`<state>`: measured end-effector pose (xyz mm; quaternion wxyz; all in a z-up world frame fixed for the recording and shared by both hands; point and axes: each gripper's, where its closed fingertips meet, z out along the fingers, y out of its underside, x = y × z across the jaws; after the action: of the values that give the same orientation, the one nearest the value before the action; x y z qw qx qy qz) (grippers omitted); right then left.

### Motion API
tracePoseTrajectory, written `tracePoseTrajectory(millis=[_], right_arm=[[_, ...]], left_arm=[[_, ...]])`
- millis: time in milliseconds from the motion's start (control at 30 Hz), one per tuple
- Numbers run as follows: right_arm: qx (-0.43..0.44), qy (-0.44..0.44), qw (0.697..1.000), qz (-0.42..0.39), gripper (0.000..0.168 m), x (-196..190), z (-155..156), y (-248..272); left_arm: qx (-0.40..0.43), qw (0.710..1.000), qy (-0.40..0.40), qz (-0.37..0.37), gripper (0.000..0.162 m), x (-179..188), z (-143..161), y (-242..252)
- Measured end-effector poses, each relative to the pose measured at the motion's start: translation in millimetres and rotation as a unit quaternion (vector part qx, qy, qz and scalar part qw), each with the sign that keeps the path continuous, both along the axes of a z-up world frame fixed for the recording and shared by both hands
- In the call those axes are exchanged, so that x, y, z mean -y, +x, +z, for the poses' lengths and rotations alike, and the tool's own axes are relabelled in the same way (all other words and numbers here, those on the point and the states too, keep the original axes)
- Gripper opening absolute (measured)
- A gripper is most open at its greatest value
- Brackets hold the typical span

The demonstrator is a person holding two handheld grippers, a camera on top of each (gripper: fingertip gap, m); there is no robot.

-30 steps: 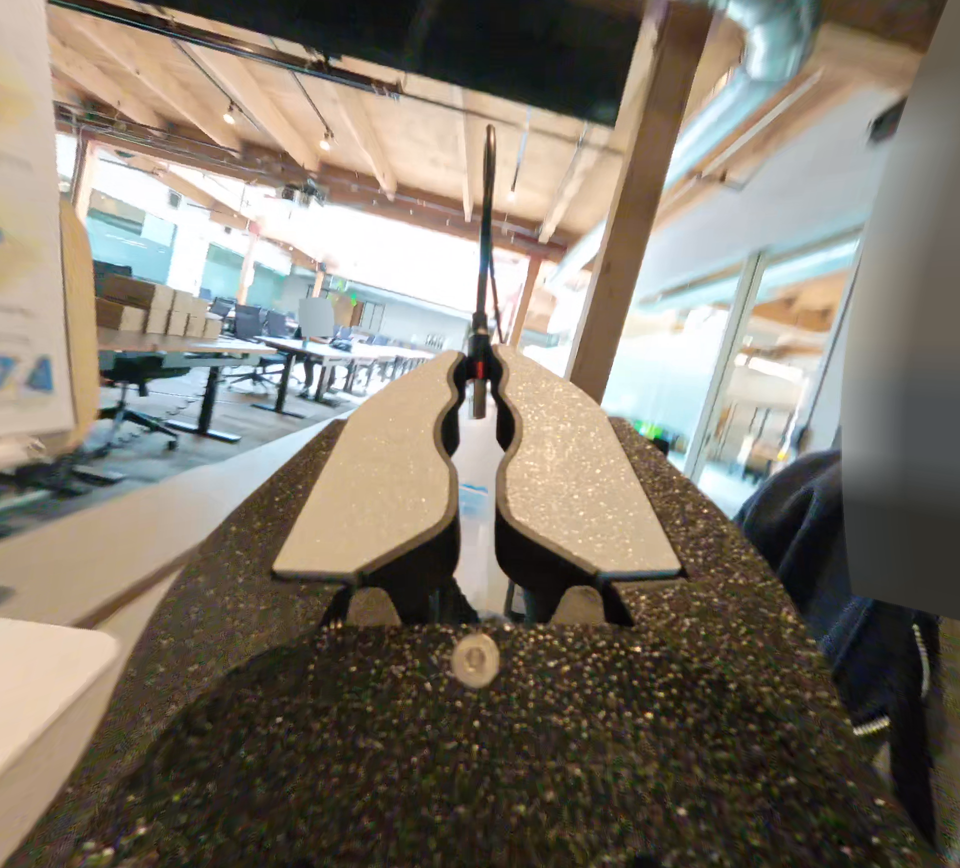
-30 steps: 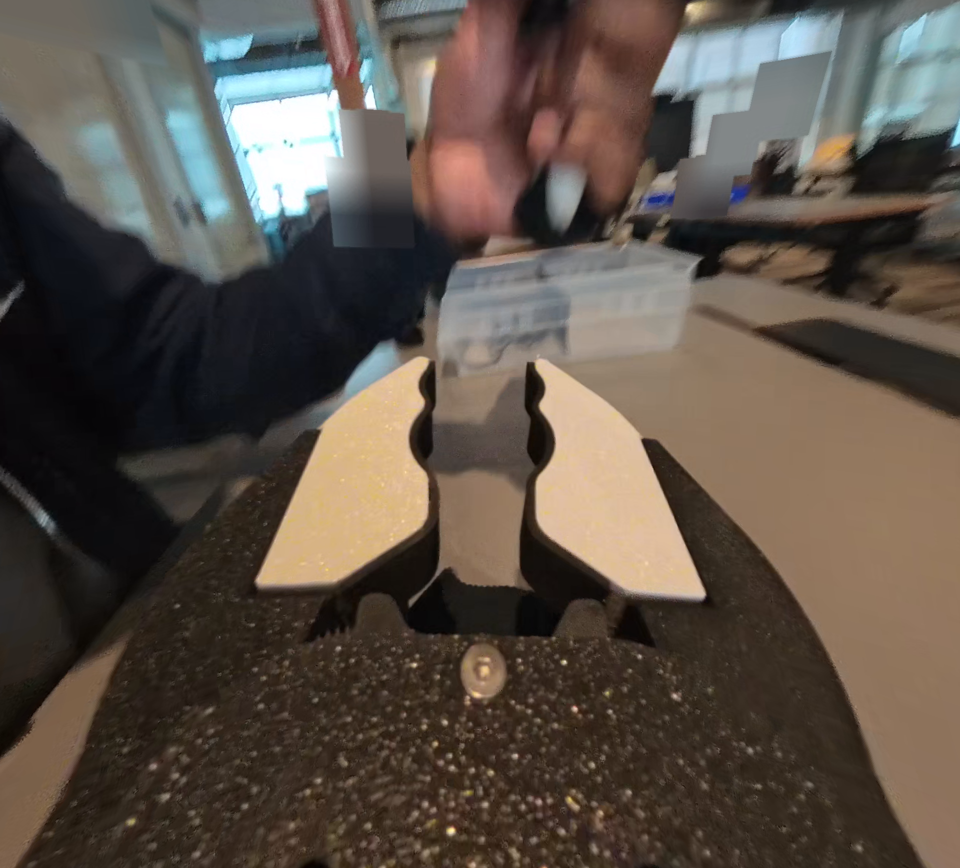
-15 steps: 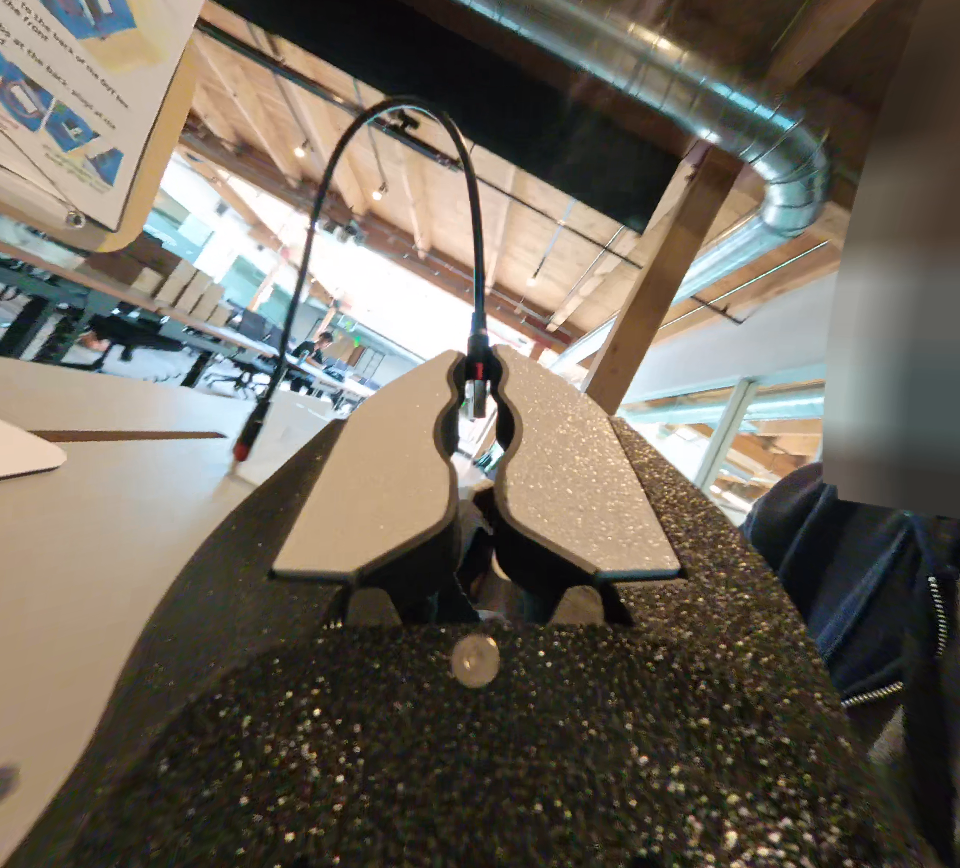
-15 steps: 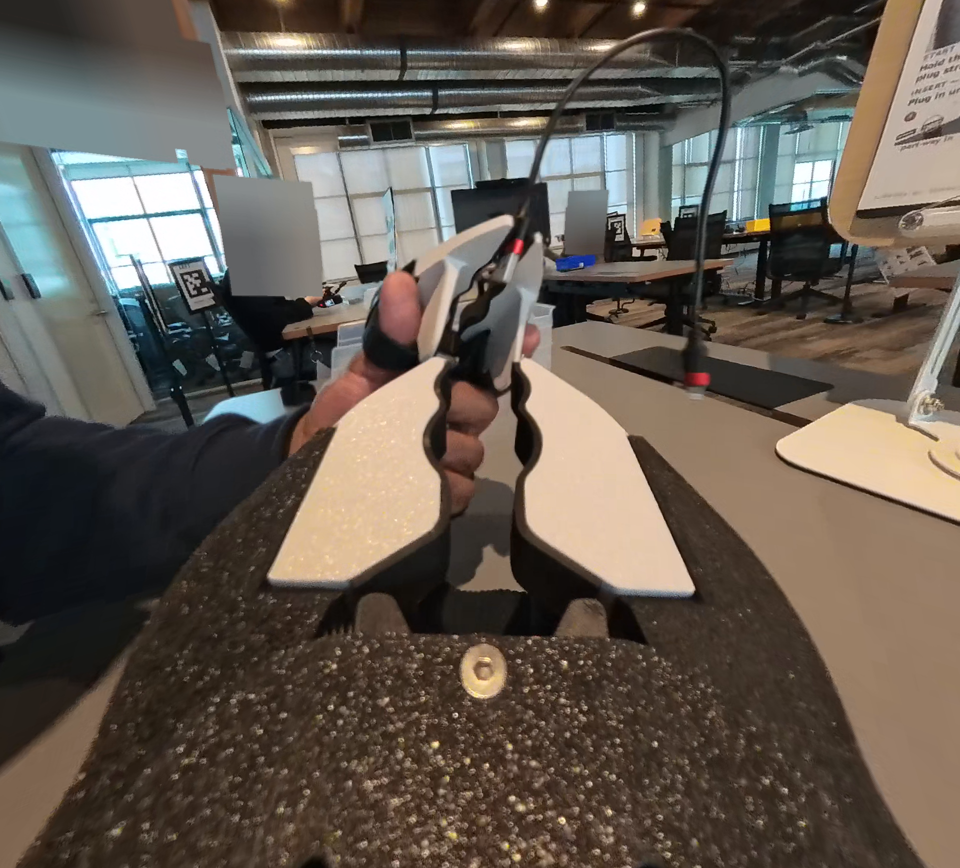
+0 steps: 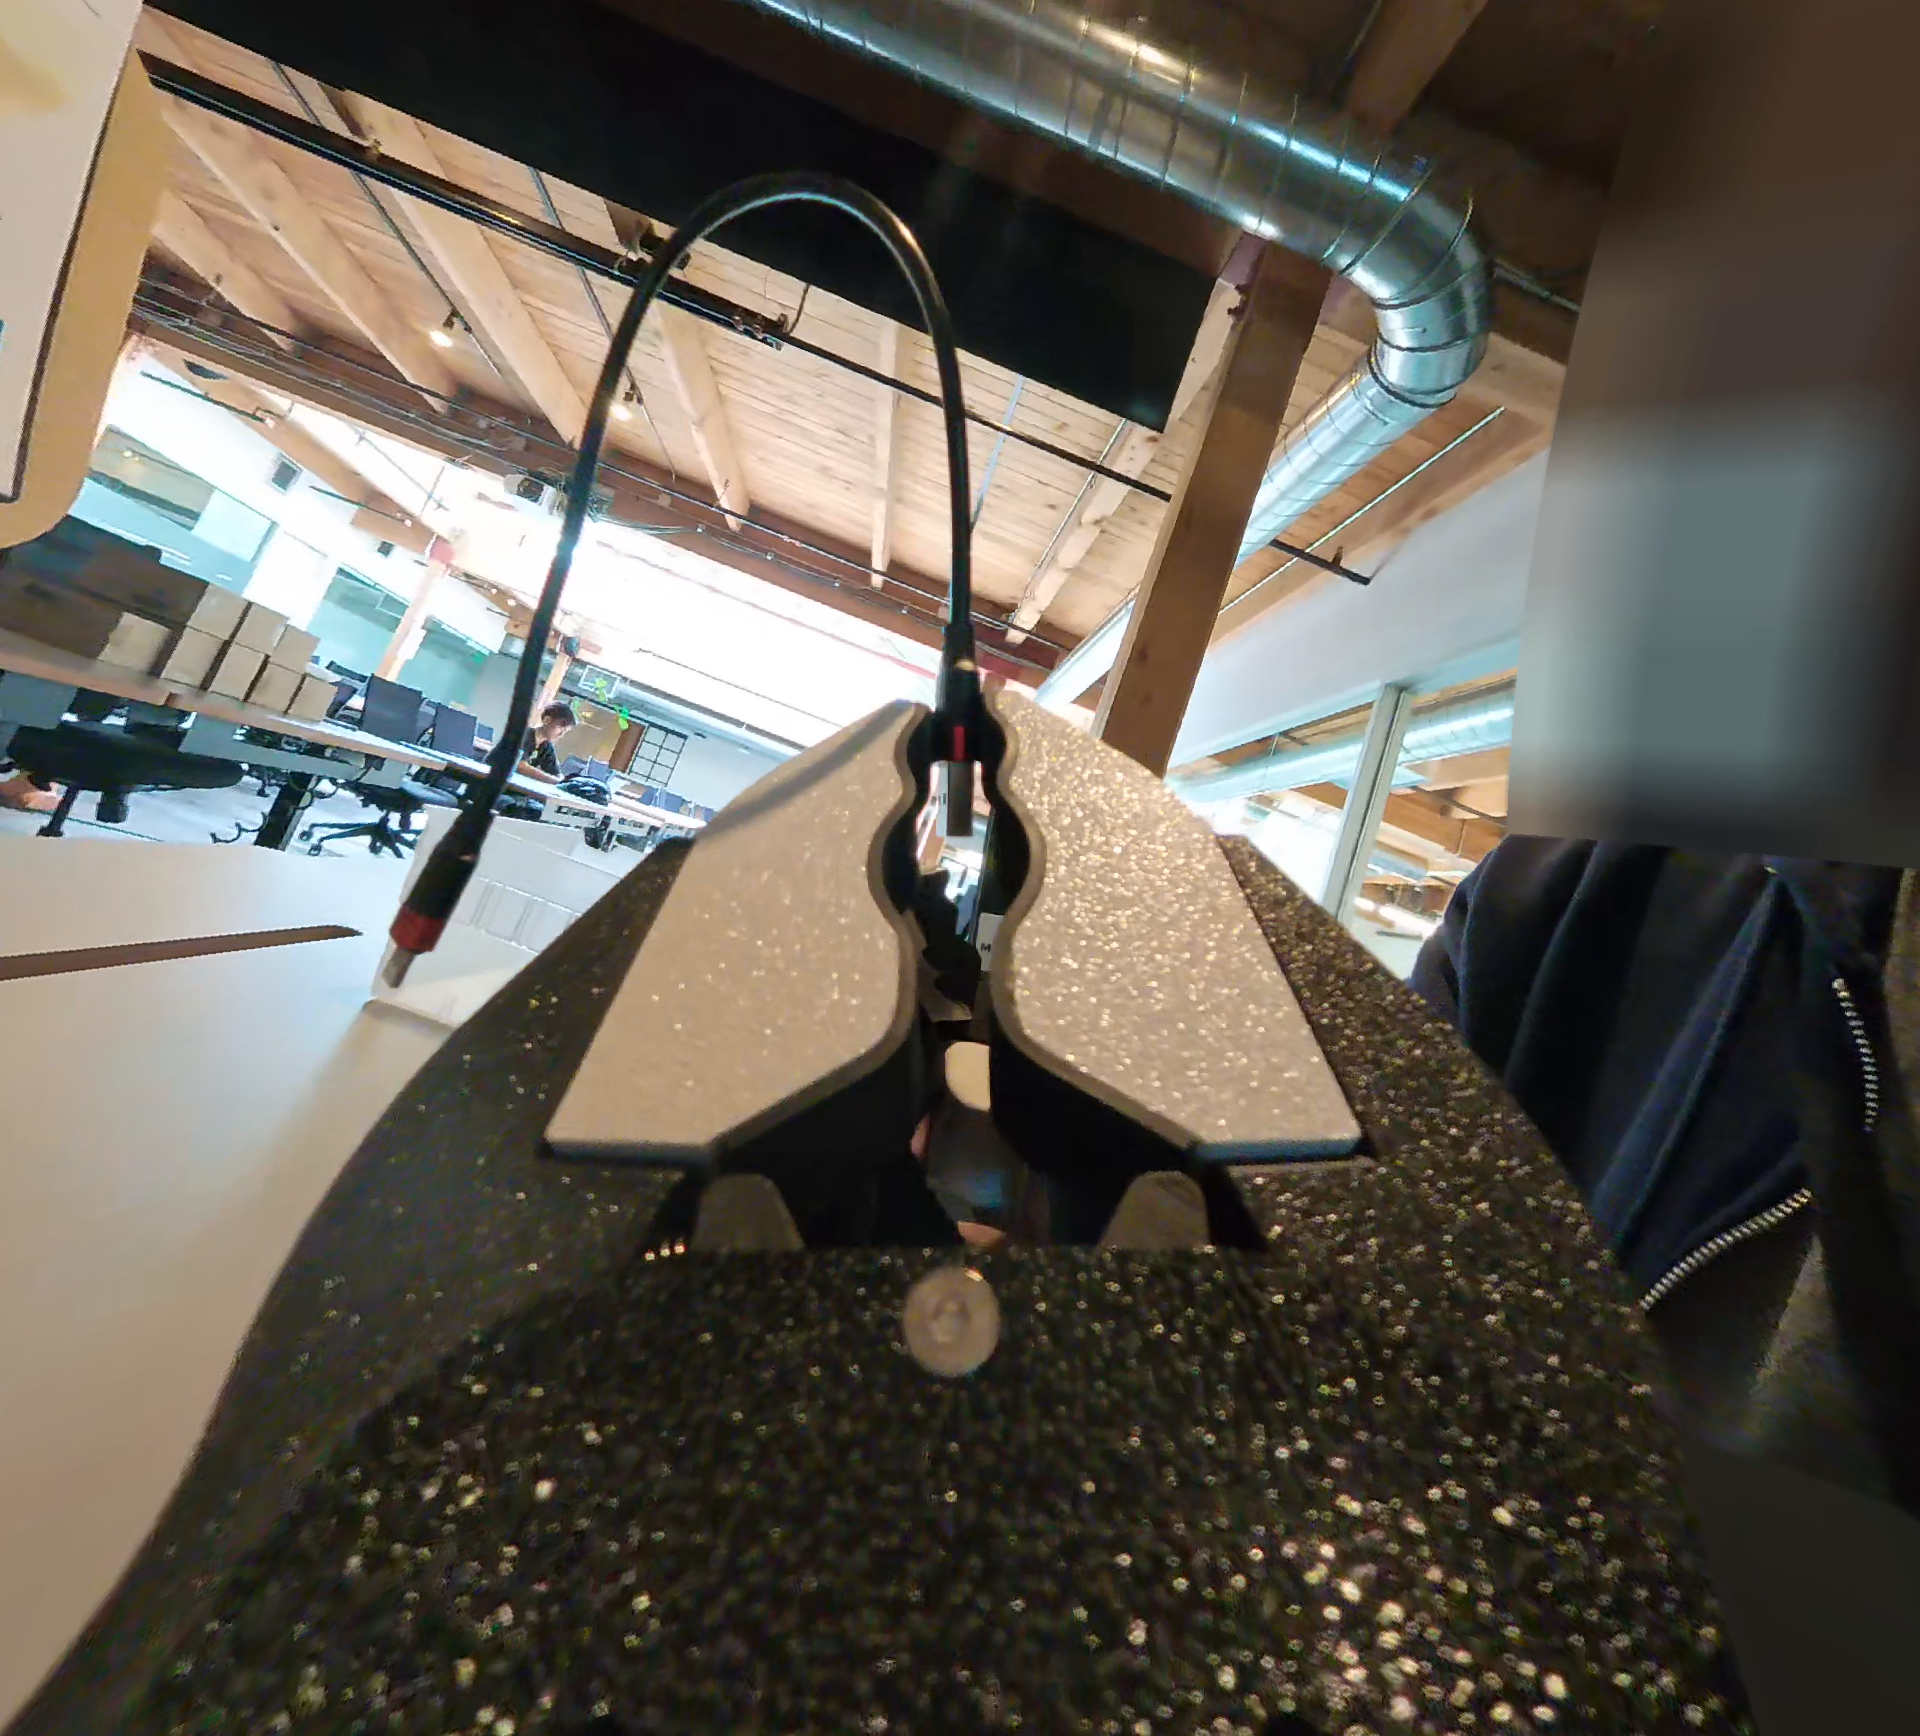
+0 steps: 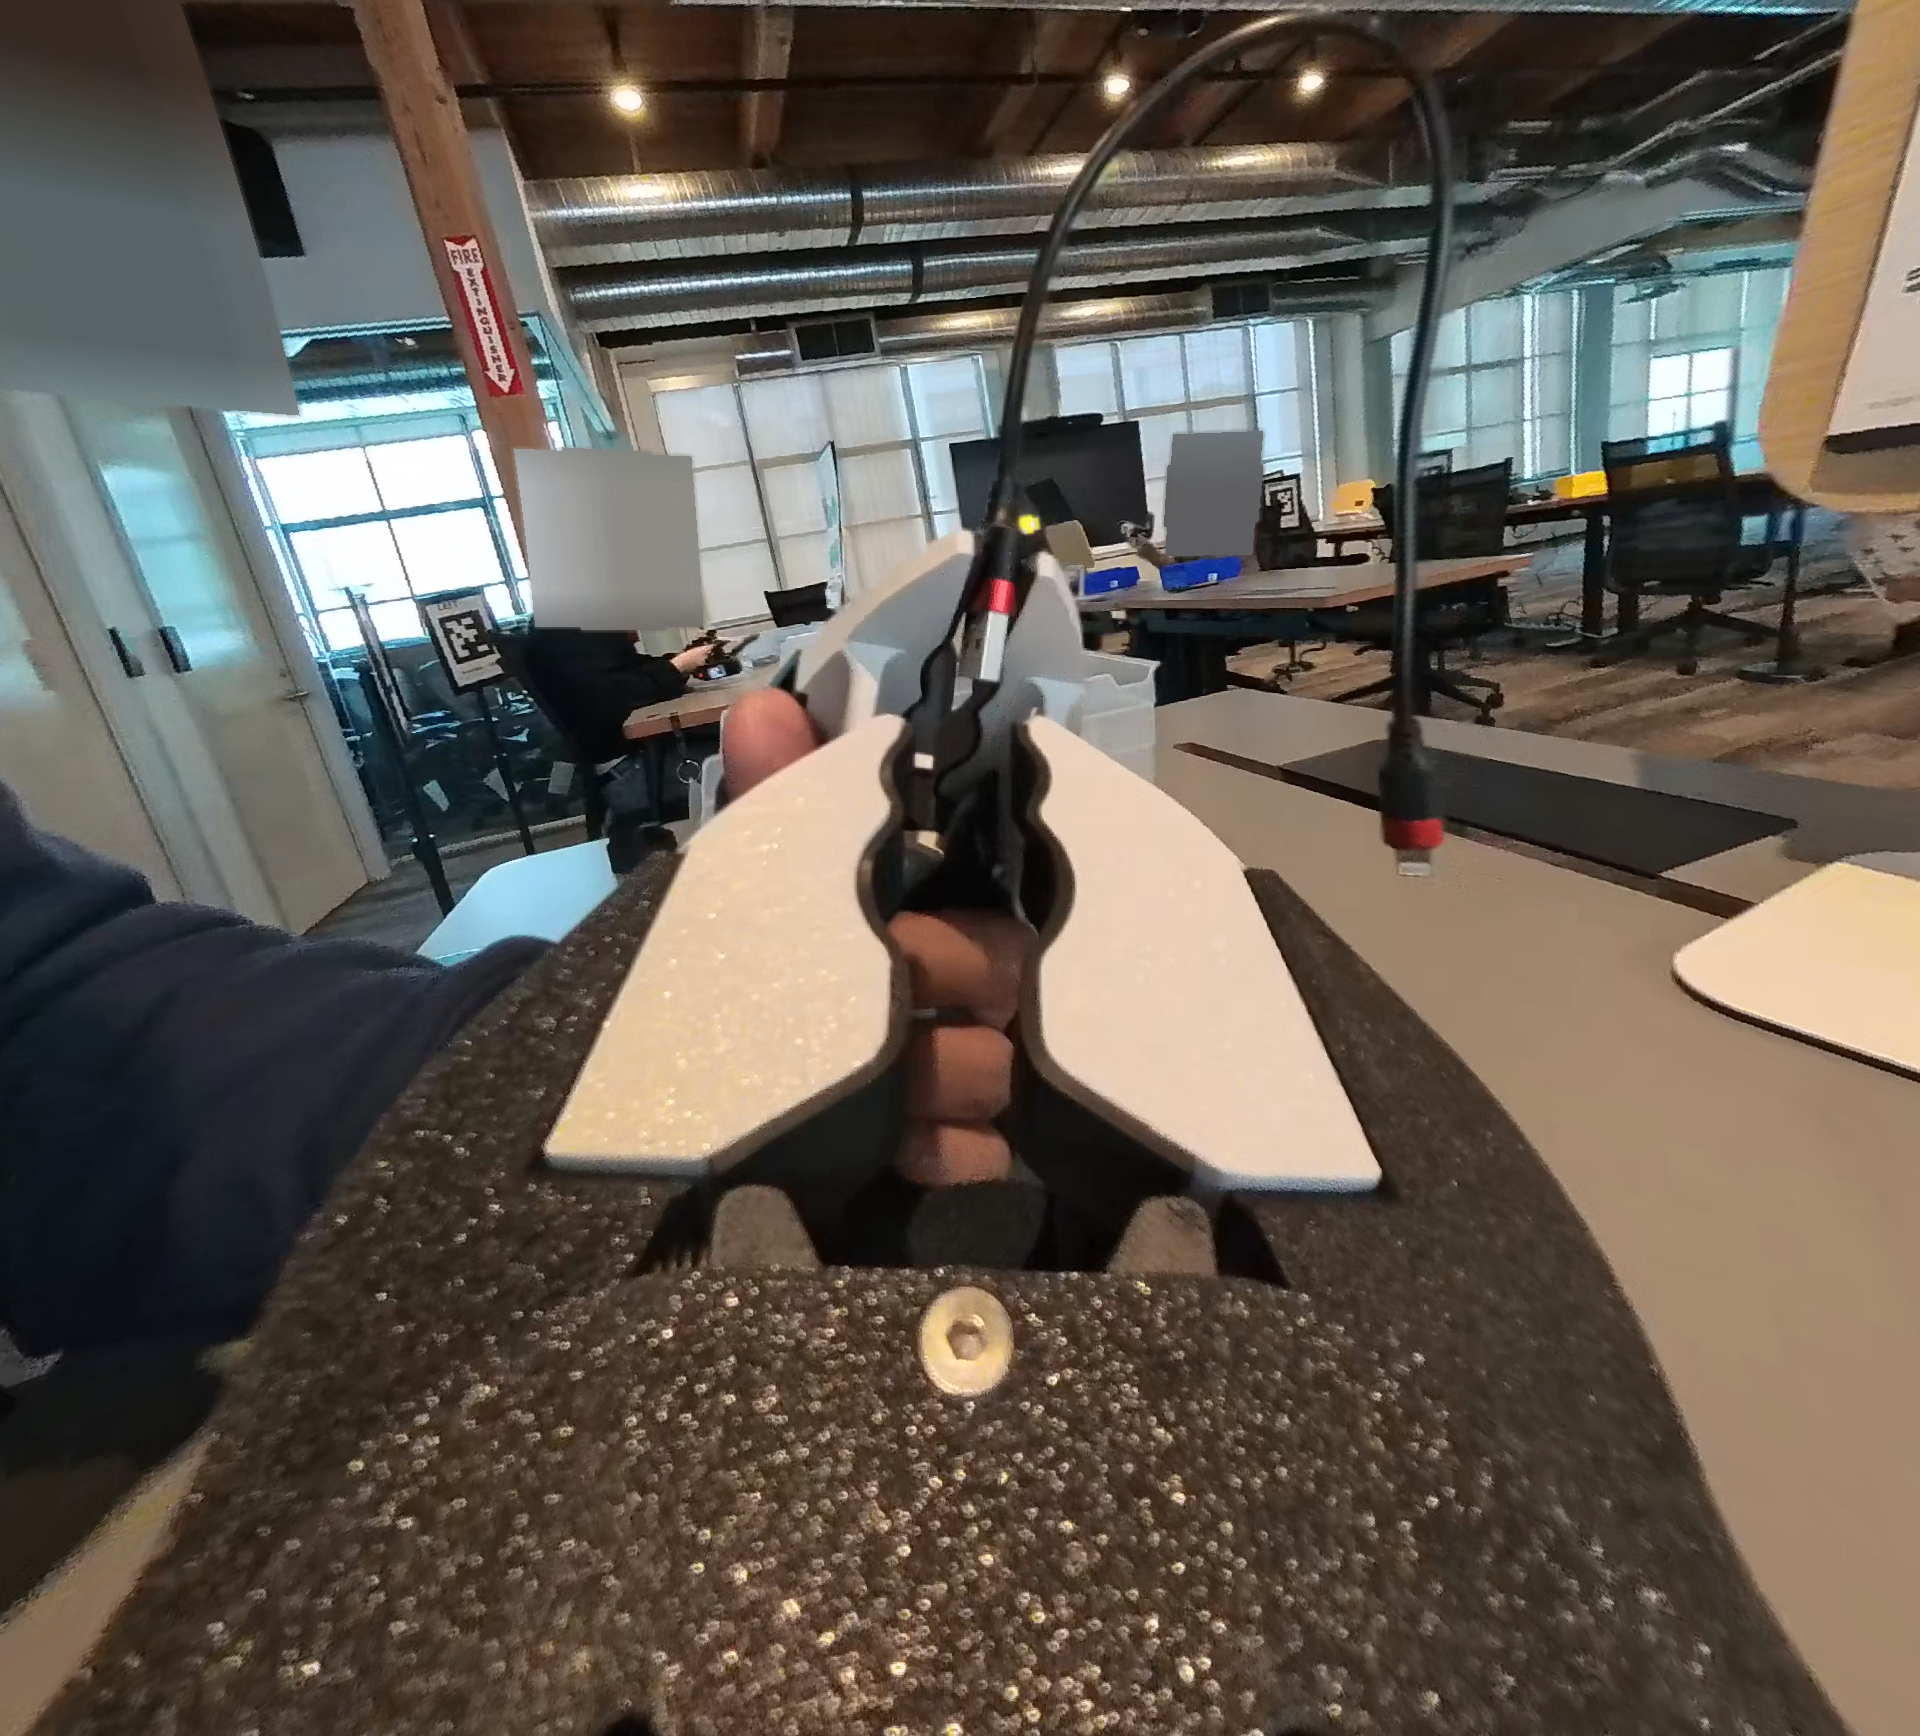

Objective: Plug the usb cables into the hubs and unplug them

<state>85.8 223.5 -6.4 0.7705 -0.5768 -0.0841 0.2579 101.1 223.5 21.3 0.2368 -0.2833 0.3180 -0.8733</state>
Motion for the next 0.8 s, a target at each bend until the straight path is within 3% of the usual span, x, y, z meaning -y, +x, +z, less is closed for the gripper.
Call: tracePoseTrajectory(millis=[167, 267, 433, 800], right_arm=[[0.042, 0.014, 0.998, -0.033, 0.017, 13.7, 1.8, 17.1], [0.102, 0.024, 0.993, -0.059, 0.018, 23.6, 3.9, 29.7], [0.136, 0.007, 0.989, -0.052, 0.019, 29.8, 4.3, 38.9], [0.155, -0.015, 0.988, -0.020, 0.019, 28.5, -7.1, 27.8]], left_arm=[[-0.019, 0.999, 0.029, 0.018, 0.008, -1.4, -4.5, 3.7], [-0.059, 0.993, 0.094, 0.044, 0.008, -0.2, -14.0, 11.0], [-0.120, 0.952, 0.259, 0.111, 0.008, 10.3, -36.7, 24.0], [-0.121, 0.903, 0.399, 0.102, 0.008, 37.1, -52.0, 23.0]])
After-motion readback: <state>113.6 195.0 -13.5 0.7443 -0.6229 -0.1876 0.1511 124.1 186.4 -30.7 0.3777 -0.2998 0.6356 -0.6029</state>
